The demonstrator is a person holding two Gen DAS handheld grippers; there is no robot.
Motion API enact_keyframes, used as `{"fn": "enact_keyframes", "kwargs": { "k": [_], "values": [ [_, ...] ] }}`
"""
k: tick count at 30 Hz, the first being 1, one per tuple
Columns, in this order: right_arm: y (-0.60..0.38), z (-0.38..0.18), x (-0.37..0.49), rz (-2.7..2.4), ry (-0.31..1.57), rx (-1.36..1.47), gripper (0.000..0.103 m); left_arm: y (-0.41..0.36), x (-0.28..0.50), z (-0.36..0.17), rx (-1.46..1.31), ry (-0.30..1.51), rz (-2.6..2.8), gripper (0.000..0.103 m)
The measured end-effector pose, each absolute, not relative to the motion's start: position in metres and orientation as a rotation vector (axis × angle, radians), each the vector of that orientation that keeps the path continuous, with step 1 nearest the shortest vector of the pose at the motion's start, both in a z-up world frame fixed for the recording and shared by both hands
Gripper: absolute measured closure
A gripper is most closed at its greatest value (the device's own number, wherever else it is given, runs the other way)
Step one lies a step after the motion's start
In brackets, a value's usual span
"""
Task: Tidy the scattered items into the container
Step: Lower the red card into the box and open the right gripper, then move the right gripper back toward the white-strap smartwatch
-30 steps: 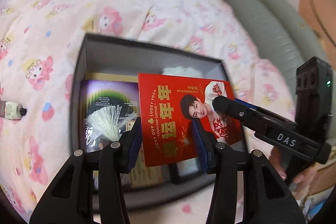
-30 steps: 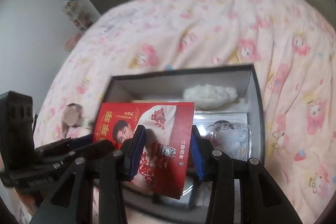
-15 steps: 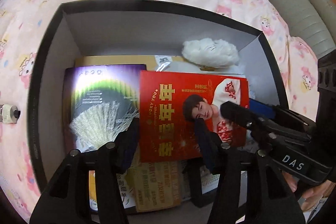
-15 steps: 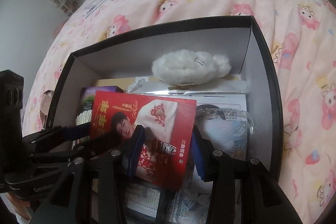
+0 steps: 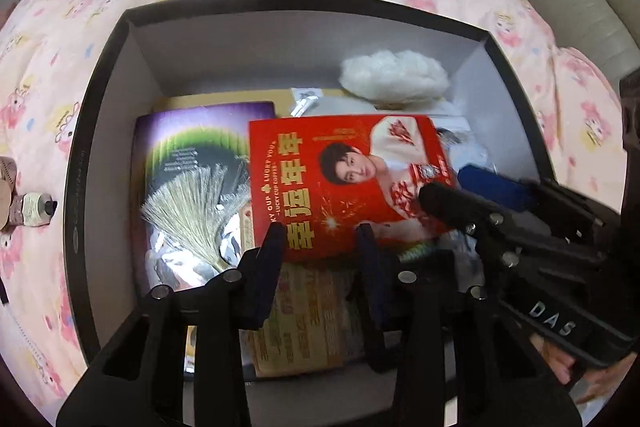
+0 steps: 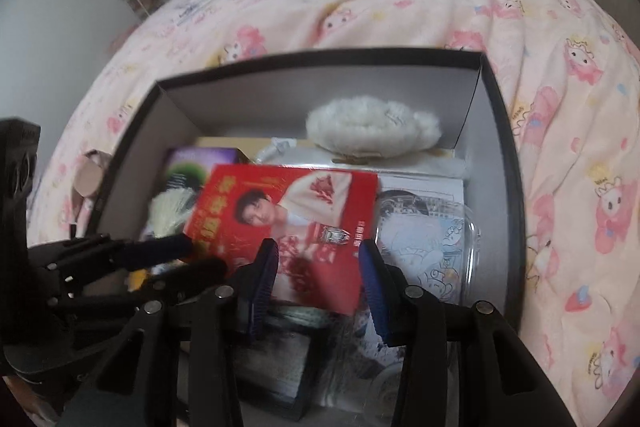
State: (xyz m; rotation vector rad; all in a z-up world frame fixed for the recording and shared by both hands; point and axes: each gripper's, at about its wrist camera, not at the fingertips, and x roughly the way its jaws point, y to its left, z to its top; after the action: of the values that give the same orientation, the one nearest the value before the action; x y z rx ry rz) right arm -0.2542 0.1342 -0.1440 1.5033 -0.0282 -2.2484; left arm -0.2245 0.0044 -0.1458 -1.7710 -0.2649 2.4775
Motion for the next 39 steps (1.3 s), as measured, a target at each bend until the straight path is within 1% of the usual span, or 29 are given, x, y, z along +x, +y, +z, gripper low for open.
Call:
{"fn": "enact_keyframes", "kwargs": {
  "k": [2, 6, 10, 11, 13, 15, 19, 22, 24, 27, 30, 33, 39],
  "values": [
    [0.135, -0.152, -0.26, -2.214, -0.057, 1.553, 0.064, 0.003, -0.226, -0.146, -1.758, -0.289, 2.479, 0.068],
    [0.139, -0.152, -0.263, -2.207, -0.085, 1.564, 0.064, -0.001, -0.226, -0.144, -1.724, -0.336, 2.481, 0.068],
    [0.14, -0.149, -0.26, -2.224, -0.094, 1.562, 0.064, -0.004, -0.208, -0.125, -1.561, -0.414, 2.539, 0.067],
    [0.14, -0.146, -0.258, -2.24, -0.093, 1.549, 0.063, -0.004, -0.201, -0.118, -1.519, -0.426, 2.558, 0.067],
    [0.14, -0.137, -0.253, -2.284, -0.071, 1.517, 0.06, 0.0, -0.19, -0.108, -1.464, -0.432, 2.571, 0.06],
    [0.14, -0.125, -0.244, -2.34, -0.039, 1.469, 0.059, 0.006, -0.187, -0.102, -1.446, -0.413, 2.592, 0.058],
    [0.145, -0.096, -0.22, -2.455, 0.032, 1.376, 0.059, 0.008, -0.169, -0.079, -1.398, -0.387, 2.615, 0.058],
    [0.141, -0.067, -0.196, -2.556, 0.087, 1.248, 0.059, 0.005, -0.148, -0.058, -1.33, -0.337, 2.628, 0.058],
    [0.141, -0.051, -0.176, -2.604, 0.077, 1.202, 0.059, 0.003, -0.134, -0.045, -1.3, -0.298, 2.628, 0.058],
    [0.142, -0.037, -0.151, -2.618, 0.021, 1.175, 0.059, 0.001, -0.112, -0.028, -1.269, -0.224, 2.626, 0.058],
    [0.136, -0.026, -0.129, -2.625, 0.003, 1.16, 0.059, -0.007, -0.092, -0.016, -1.252, -0.176, 2.623, 0.058],
    [0.125, -0.019, -0.11, -2.614, -0.009, 1.145, 0.059, -0.018, -0.073, -0.008, -1.233, -0.179, 2.622, 0.058],
    [0.099, -0.005, -0.084, -2.605, 0.055, 1.109, 0.059, -0.042, -0.048, 0.0, -1.217, -0.211, 2.638, 0.058]
  ]
}}
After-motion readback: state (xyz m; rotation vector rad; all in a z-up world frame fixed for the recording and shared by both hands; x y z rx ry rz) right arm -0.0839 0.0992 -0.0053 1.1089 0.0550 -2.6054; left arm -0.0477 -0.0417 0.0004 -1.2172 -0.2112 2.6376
